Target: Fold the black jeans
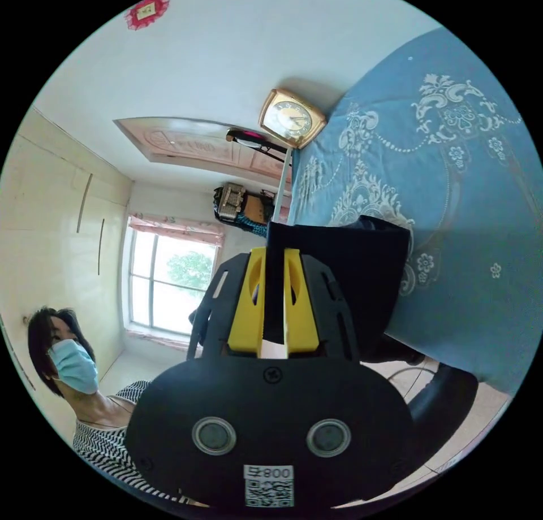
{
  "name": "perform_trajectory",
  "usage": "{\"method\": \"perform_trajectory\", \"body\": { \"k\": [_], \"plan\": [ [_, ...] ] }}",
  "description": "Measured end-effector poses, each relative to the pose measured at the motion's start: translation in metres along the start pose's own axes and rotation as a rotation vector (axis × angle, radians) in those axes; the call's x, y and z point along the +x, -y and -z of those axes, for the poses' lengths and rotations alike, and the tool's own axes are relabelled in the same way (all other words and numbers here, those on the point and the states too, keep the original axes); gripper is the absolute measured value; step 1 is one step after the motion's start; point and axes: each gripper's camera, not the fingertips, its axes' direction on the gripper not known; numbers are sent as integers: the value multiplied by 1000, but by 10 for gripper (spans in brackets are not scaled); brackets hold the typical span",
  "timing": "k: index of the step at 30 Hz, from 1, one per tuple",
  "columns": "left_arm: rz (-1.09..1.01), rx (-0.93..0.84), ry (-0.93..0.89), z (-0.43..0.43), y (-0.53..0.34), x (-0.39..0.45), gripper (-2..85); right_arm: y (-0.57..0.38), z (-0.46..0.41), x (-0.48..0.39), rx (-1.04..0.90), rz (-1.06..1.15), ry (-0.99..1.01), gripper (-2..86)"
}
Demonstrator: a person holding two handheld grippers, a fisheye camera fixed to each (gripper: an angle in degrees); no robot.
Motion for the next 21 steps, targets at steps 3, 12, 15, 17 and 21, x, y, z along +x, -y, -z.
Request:
{"method": "perform_trajectory", "body": {
  "k": [3,12,15,17,21],
  "plan": [
    [73,52,29,55,-13,-46,11,22,-38,-43,-52,15,1,52],
    [242,118,136,185,-47,-174,12,80,-140,-148,-182,5,-40,54],
    [288,145,152,222,-57,-214,12,96,-169,-183,-213,10,-55,53],
    [329,168,163,250,-65,-245,13,109,-194,-212,-243,29,-76,55],
    [417,192,184,286,-80,-297,15,127,-236,-249,-302,44,-121,57]
  ]
}}
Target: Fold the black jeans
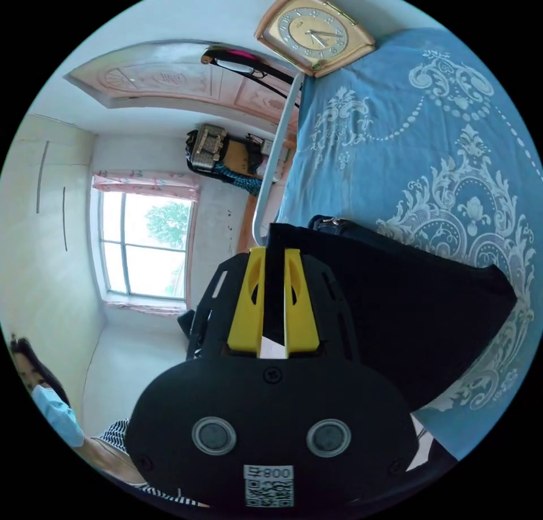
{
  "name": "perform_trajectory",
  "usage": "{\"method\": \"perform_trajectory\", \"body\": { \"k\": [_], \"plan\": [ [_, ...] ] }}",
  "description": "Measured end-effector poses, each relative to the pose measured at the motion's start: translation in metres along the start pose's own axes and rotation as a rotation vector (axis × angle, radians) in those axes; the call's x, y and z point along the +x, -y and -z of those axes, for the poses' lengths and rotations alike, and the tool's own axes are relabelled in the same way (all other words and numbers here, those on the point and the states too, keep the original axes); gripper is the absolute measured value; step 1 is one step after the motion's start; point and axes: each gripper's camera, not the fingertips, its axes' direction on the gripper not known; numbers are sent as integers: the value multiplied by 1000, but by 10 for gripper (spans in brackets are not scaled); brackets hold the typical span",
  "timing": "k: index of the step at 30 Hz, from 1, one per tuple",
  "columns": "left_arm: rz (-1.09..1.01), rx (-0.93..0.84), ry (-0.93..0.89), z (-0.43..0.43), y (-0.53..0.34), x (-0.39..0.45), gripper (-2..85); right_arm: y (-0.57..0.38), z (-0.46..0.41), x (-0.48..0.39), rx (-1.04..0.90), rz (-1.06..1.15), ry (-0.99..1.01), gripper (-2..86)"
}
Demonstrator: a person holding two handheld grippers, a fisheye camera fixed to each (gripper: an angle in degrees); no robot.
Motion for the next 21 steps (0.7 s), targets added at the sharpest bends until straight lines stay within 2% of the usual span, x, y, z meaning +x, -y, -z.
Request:
{"method": "perform_trajectory", "body": {
  "k": [3,7,12,18,21],
  "plan": [
    [105,-11,4,12,8,-54,17,22,-27,-22,-64,-22,-24,58],
    [241,-40,28,18,7,-119,19,37,-47,-45,-117,-56,40,34],
    [308,-25,11,30,7,-162,15,32,-42,-93,-148,60,3,11],
    [312,6,-35,47,11,-184,11,-8,-78,-157,-344,261,-205,2],
    [322,4,-27,50,14,-193,13,-28,-116,-186,-486,394,-404,1]
  ]
}}
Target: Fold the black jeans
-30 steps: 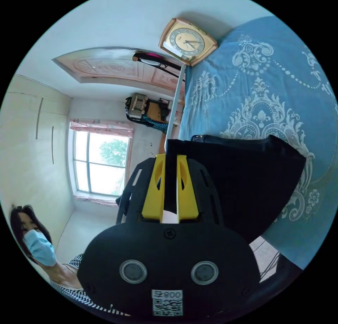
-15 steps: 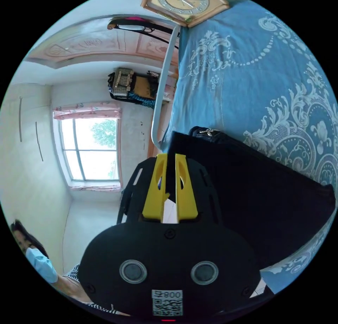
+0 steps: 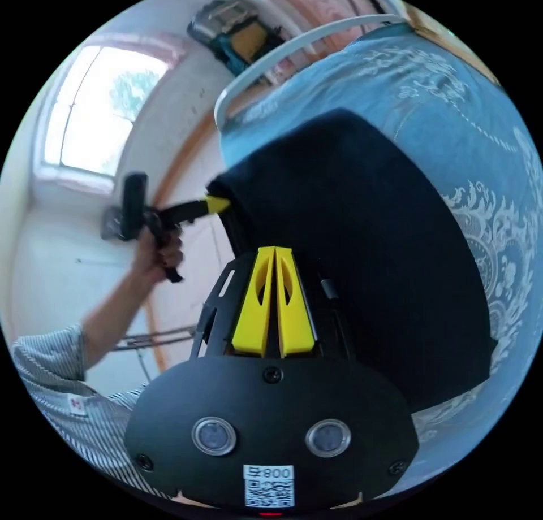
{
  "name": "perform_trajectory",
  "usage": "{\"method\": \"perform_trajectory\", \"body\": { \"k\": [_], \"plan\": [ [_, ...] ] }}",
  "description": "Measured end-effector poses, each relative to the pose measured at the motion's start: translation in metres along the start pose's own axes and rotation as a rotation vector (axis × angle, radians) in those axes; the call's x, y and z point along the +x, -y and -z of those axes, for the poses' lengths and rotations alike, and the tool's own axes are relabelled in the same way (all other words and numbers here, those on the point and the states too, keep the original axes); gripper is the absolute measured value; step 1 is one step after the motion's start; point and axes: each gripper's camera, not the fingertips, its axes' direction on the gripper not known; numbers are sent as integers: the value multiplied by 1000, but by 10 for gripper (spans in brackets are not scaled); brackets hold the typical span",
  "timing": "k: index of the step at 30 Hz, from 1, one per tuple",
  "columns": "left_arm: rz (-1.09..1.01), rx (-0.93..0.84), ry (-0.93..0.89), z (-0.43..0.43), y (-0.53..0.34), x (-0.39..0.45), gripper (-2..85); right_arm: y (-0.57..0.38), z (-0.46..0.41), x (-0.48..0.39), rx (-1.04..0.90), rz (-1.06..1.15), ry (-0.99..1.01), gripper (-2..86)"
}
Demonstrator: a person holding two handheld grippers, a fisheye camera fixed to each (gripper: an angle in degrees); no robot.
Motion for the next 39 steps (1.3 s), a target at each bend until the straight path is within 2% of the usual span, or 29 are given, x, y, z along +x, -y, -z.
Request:
{"method": "perform_trajectory", "body": {
  "k": [2,5,10,12,16,18,20,23,28,30,32,37,39],
  "plan": [
    [44,3,24,3,-2,-8,17,0,-9,-33,9,95,-134,1],
    [40,69,28,19,-11,-9,17,-2,-7,-61,32,149,-199,3],
    [-139,211,159,38,-15,37,5,-12,-2,-89,108,211,-205,8],
    [-224,169,184,26,-7,55,3,-14,-2,-98,126,214,-206,12],
    [-213,-57,497,-34,16,58,1,-17,-3,-120,135,244,-237,18],
    [-153,-75,488,-44,18,49,1,-17,-3,-125,123,249,-227,15],
    [-117,15,469,-38,14,58,1,-14,0,-129,96,222,-203,7],
    [-214,85,479,-42,11,84,1,-11,6,-129,28,185,-149,3],
    [-274,-4,476,-91,33,97,1,-33,27,-132,117,168,-162,1],
    [-261,-75,491,-115,42,91,1,-41,24,-128,96,151,-192,1],
    [-251,-174,528,-144,44,77,2,-46,4,-117,-11,119,-259,1],
    [-236,-159,520,-143,27,77,2,-48,-1,-99,13,89,-164,1],
    [-248,-109,484,-133,9,79,2,-49,-2,-98,8,97,-184,1]
  ]
}}
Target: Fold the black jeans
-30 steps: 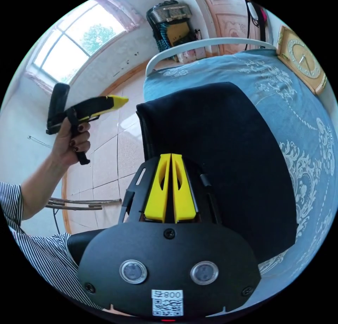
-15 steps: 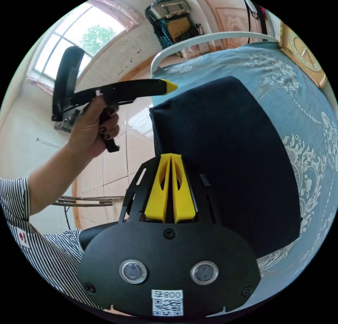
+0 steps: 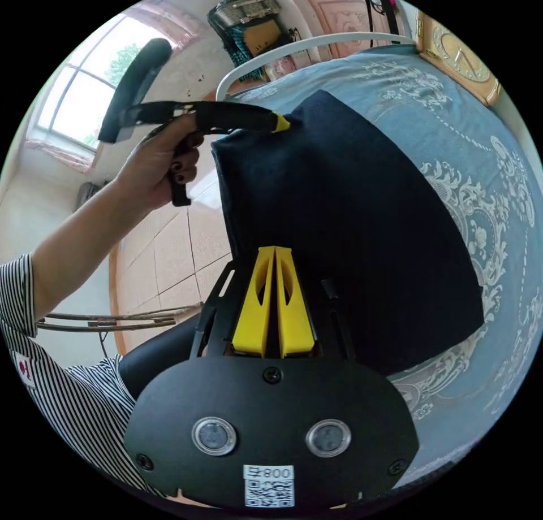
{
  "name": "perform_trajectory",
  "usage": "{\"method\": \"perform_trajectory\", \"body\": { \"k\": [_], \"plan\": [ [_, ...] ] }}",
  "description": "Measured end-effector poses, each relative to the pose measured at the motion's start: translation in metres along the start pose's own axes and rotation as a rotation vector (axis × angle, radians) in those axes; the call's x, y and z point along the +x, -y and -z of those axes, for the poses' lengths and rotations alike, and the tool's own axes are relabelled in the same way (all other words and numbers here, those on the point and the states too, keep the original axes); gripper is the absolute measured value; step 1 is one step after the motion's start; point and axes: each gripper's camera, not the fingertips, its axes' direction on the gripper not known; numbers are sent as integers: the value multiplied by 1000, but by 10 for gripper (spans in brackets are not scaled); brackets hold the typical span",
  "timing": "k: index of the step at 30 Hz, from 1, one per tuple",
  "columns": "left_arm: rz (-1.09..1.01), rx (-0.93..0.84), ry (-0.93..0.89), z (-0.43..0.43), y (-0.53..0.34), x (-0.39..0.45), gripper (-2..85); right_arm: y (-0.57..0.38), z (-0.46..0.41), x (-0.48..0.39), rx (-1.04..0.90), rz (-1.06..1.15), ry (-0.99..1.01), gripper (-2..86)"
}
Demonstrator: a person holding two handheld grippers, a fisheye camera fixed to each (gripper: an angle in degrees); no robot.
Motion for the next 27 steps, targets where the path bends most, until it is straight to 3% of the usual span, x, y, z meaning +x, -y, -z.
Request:
{"method": "perform_trajectory", "body": {
  "k": [2,6,12,16,21,27],
  "plan": [
    [-11,59,-147,6,-32,2,2,-10,4,-2,29,26,-43,0],
    [-29,-32,-56,-20,-74,7,2,-30,-9,11,15,-24,-23,1],
    [55,123,-191,-3,-107,-3,1,-55,-10,34,81,-59,-4,1],
    [64,-60,-163,-45,-132,-11,3,-75,-46,66,4,-154,59,2],
    [134,5,-316,-42,-162,-32,11,-101,-46,101,90,-254,160,4],
    [221,-150,-576,-98,-207,-48,76,-172,-69,167,214,-510,420,28]
  ]
}}
